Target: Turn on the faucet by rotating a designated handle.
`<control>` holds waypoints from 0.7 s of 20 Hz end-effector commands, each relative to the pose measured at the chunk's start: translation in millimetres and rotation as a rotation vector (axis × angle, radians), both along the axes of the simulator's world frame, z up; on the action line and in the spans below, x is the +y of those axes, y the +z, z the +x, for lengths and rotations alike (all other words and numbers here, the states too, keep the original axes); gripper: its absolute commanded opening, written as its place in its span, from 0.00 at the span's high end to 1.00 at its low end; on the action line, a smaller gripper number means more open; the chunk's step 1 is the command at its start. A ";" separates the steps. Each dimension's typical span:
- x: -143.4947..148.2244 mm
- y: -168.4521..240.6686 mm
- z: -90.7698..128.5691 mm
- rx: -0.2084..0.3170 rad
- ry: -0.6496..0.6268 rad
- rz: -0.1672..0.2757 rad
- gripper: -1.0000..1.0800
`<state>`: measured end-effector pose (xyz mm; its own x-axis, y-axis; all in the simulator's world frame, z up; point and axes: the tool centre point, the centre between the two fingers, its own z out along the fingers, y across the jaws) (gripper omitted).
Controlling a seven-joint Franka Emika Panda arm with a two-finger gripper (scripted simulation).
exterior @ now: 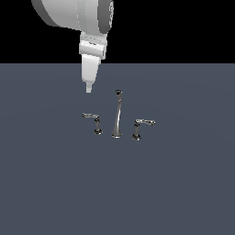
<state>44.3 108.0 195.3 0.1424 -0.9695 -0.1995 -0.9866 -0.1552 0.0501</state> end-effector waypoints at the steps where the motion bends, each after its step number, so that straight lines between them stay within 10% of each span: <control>1: 2.1 -20.3 8.7 0.004 -0.073 -0.032 1.00; 14: 6.9 -95.8 37.6 -0.026 -0.341 -0.175 1.00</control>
<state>79.3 114.9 105.0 -0.1694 -0.9848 -0.0388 -0.9853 0.1683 0.0296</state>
